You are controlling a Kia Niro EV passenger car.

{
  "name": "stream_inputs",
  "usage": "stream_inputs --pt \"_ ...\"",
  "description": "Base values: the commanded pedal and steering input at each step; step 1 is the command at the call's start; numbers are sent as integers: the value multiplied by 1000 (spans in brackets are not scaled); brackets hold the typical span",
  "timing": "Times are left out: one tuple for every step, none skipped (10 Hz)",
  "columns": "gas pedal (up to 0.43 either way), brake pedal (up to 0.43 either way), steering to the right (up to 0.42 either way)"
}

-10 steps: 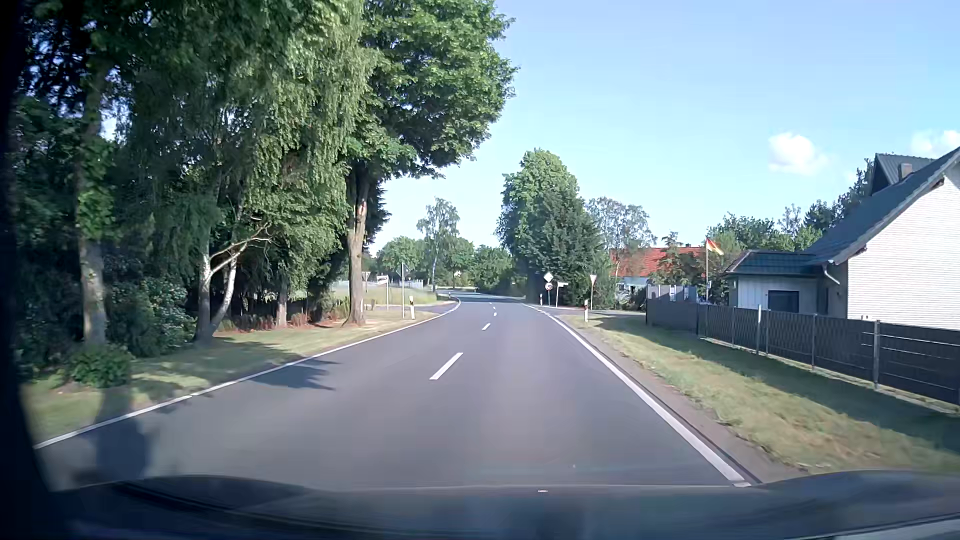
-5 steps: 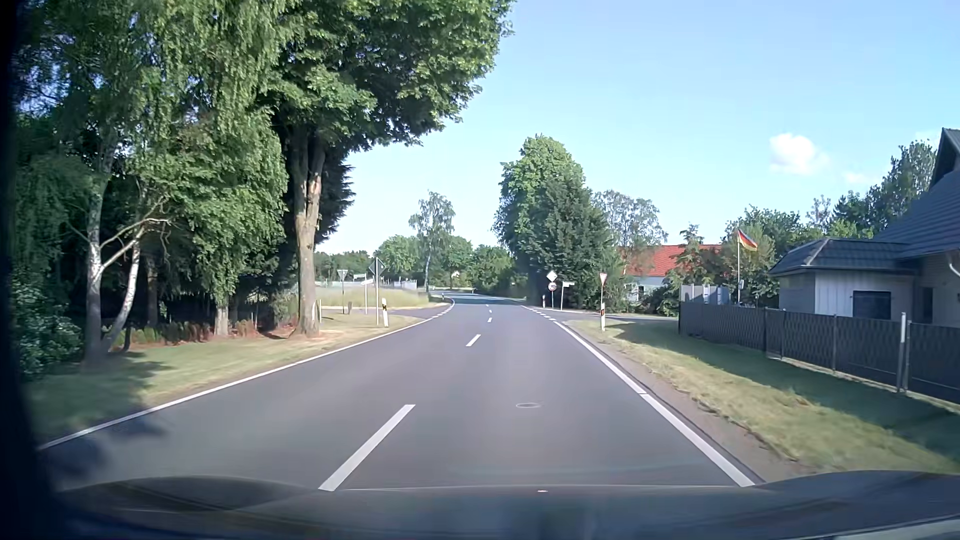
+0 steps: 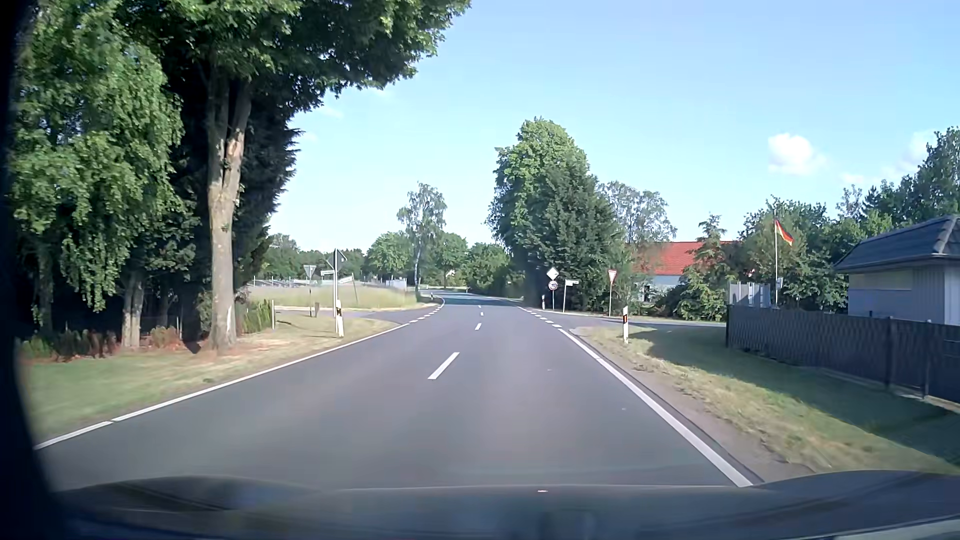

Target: Follow the waypoints while adhering to traffic rules and regulations

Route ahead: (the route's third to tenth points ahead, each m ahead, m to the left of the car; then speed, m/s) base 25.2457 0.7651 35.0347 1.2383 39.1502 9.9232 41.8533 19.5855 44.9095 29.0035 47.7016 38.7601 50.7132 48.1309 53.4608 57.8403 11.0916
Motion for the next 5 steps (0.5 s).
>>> stream_inputs --pt "0 195 13" --pt "0 201 12" --pt "0 213 11" --pt "0 238 11" --pt "0 244 11"
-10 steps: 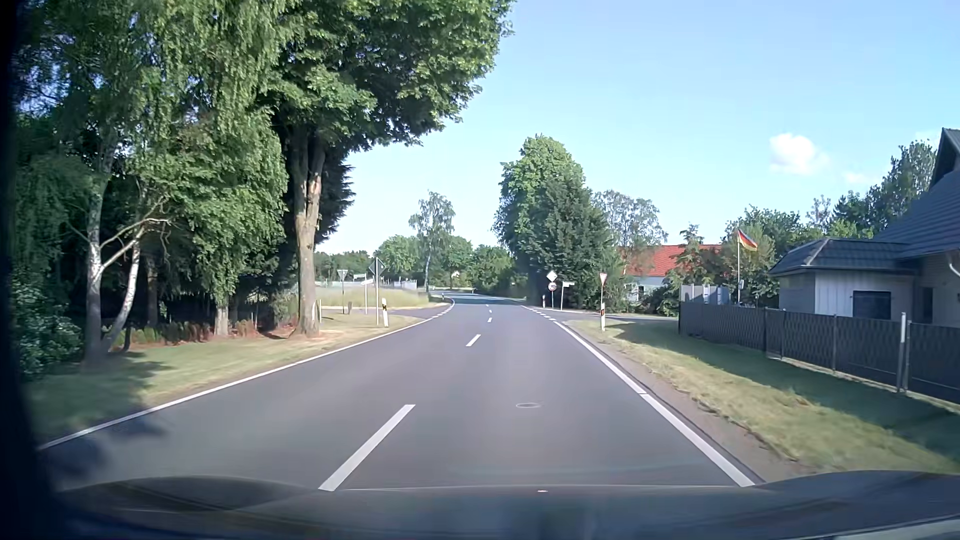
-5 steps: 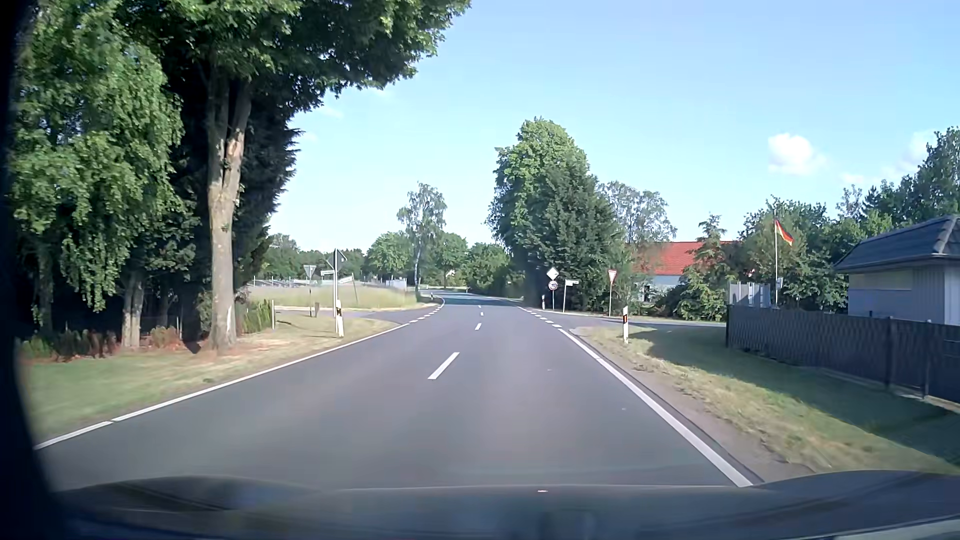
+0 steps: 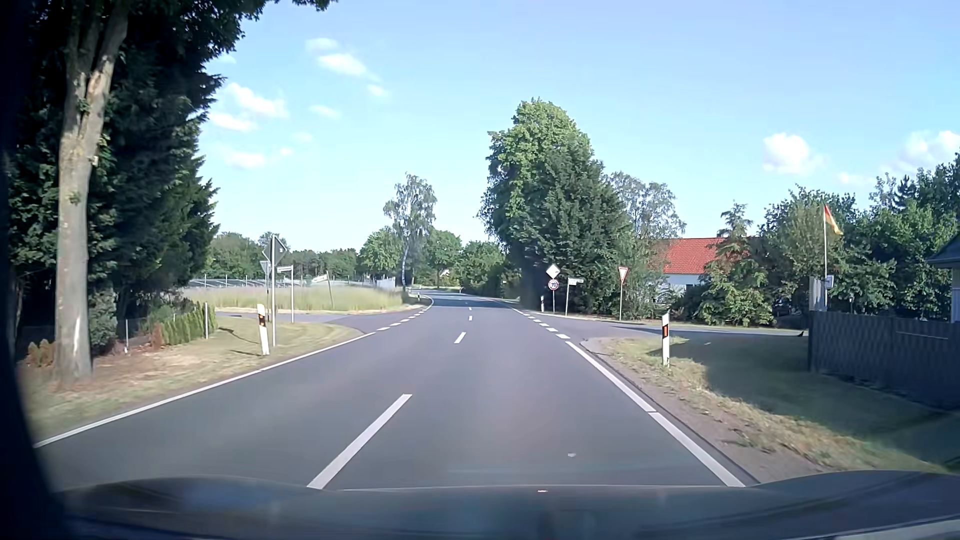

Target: Follow the waypoints while adhering to traffic rules and regulations

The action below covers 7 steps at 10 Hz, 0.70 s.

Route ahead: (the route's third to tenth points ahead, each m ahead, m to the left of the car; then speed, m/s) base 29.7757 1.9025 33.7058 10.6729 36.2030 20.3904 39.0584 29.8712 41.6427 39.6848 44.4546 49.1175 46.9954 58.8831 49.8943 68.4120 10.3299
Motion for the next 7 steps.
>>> stream_inputs --pt "0 256 10" --pt "0 268 9" --pt "0 268 8" --pt "0 268 8" --pt "0 268 8" --pt "0 274 7" --pt "0 280 6"
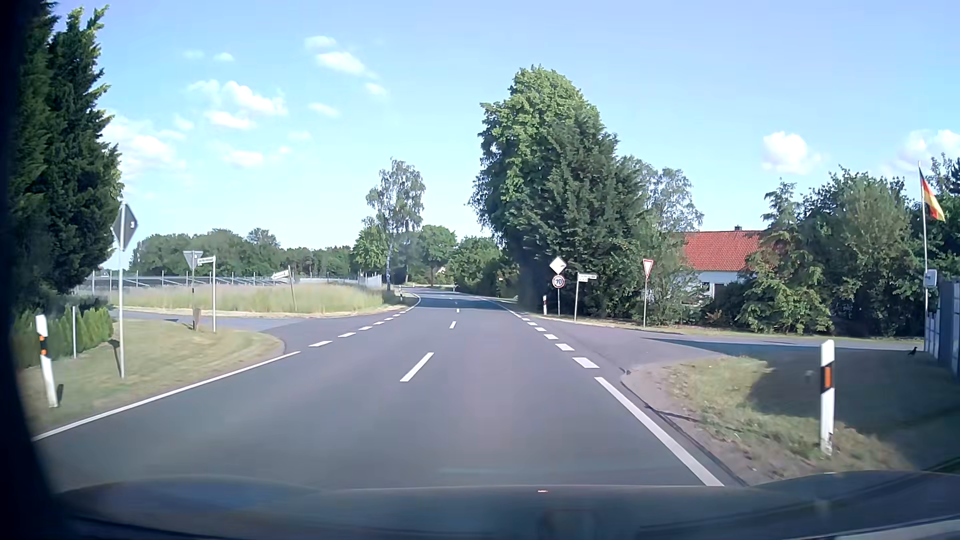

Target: Follow the waypoints while adhering to traffic rules and regulations

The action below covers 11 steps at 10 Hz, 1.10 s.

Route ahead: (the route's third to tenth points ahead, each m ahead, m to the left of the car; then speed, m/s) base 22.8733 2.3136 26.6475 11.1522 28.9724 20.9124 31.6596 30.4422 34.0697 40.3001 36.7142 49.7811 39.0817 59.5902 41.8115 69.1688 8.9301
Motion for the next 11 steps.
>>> stream_inputs --pt "0 280 4" --pt "0 280 3" --pt "0 280 1" --pt "0 268 -1" --pt "0 244 -2" --pt "0 226 -4" --pt "0 207 -11" --pt "0 195 -22" --pt "0 171 -31" --pt "0 134 -41" --pt "0 91 -50"
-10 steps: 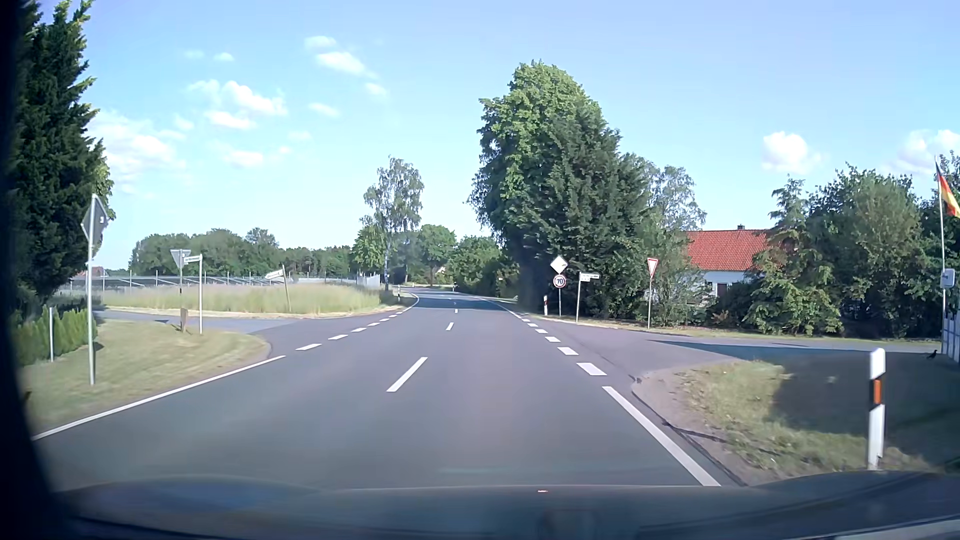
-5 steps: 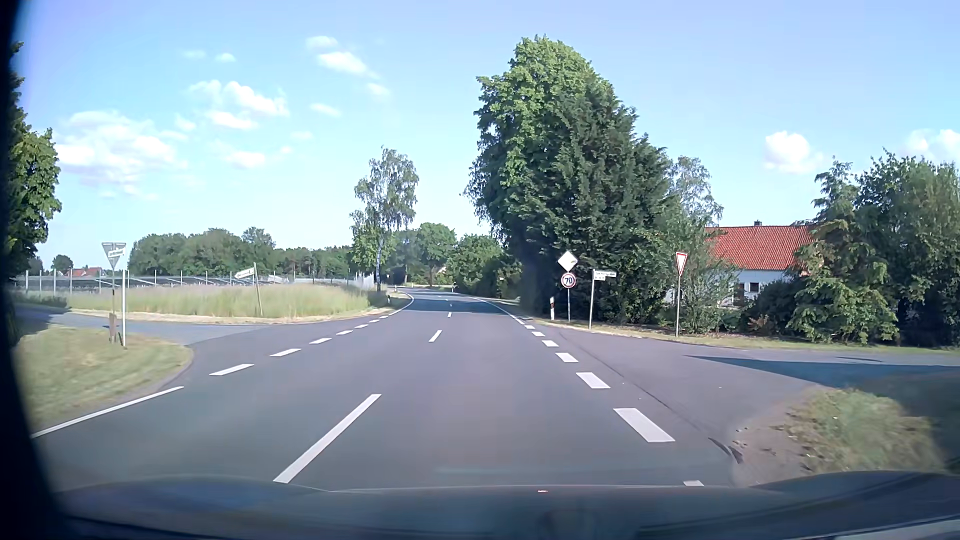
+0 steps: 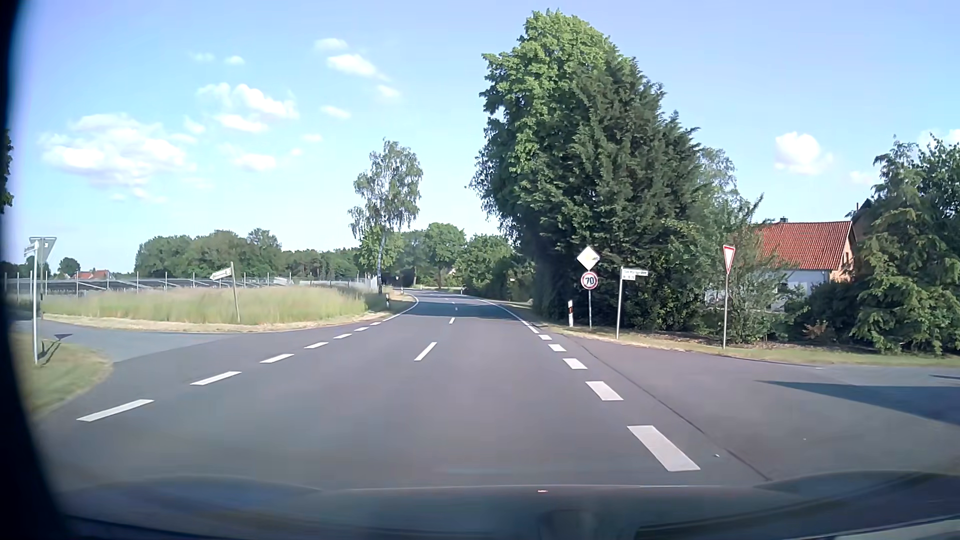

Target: Follow the waypoints while adhering to traffic rules and regulations

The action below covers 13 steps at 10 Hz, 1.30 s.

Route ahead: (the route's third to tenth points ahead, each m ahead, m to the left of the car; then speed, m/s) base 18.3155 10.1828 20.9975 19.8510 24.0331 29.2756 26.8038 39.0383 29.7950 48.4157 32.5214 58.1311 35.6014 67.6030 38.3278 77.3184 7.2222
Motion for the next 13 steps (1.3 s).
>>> stream_inputs --pt "0 18 -56" --pt "0 6 -69" --pt "0 6 -87" --pt "0 6 -107" --pt "0 6 -124" --pt "39 6 -145" --pt "47 6 -166" --pt "47 6 -182" --pt "59 6 -206" --pt "67 12 -228" --pt "79 6 -247" --pt "87 6 -261" --pt "98 6 -276"
